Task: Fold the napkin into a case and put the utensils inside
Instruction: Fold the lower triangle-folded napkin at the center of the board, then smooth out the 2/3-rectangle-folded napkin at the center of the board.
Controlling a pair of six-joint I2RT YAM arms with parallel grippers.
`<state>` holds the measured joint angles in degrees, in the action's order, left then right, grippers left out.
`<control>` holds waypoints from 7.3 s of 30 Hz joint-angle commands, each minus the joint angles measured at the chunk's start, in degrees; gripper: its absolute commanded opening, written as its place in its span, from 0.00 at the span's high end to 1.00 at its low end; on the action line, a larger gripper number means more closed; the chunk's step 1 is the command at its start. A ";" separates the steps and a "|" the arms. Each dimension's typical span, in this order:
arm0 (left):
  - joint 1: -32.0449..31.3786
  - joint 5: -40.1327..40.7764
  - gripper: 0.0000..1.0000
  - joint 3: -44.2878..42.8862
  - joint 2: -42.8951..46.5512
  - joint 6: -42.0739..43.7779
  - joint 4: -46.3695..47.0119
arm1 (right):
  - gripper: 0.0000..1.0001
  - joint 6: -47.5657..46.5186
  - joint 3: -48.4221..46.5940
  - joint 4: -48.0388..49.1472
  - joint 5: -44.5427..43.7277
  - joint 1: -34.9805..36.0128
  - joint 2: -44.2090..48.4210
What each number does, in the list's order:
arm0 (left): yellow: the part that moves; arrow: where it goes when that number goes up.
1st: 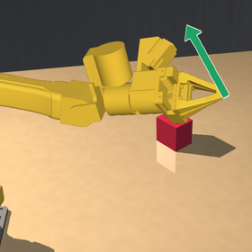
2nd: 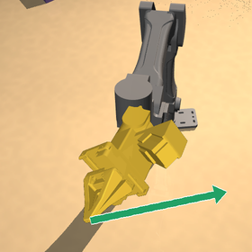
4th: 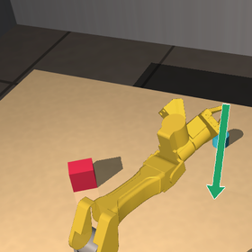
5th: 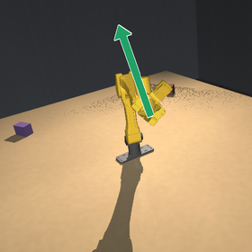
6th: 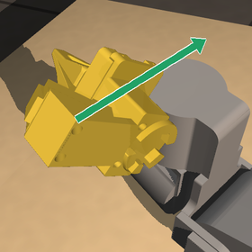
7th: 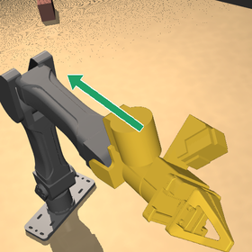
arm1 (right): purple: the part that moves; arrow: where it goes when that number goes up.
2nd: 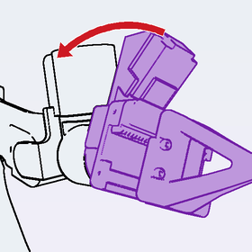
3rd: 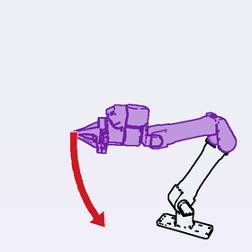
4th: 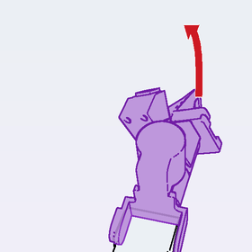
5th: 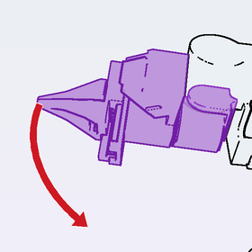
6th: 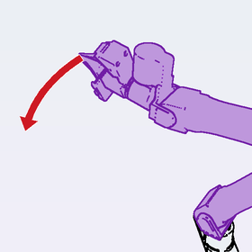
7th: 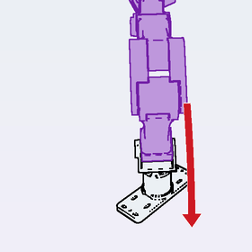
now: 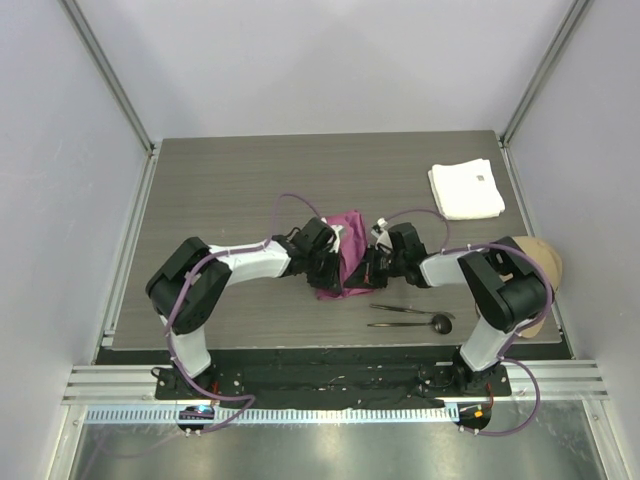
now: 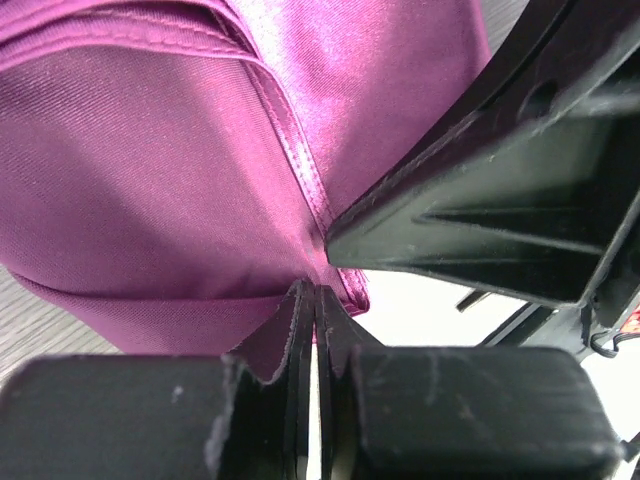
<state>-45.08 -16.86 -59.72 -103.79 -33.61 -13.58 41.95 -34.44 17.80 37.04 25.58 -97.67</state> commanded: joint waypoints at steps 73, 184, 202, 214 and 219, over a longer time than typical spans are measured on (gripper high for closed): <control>20.82 -6.78 1.00 -17.17 -10.19 -25.45 13.32 | 0.99 -3.55 -1.25 3.03 0.32 -0.53 -6.75; 3.24 19.84 1.00 -44.42 -25.49 2.31 -7.33 | 0.99 -6.54 -8.28 -6.91 -2.49 -11.70 -0.50; 5.26 23.11 1.00 -50.31 -31.47 6.36 -10.06 | 0.99 -5.92 -17.07 -6.29 -8.03 -11.78 -8.94; 5.44 18.45 1.00 -48.12 -28.75 3.81 -3.82 | 0.99 -6.45 -16.80 -6.29 -7.59 -11.79 -10.61; 5.79 17.48 1.00 -49.17 -29.54 2.14 -2.15 | 0.99 -6.71 -17.07 -6.46 -7.24 -11.78 -11.14</control>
<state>-39.68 1.83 -107.94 -134.72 -29.78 -19.75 36.49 -50.30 11.77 31.24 14.00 -107.31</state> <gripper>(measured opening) 0.013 0.015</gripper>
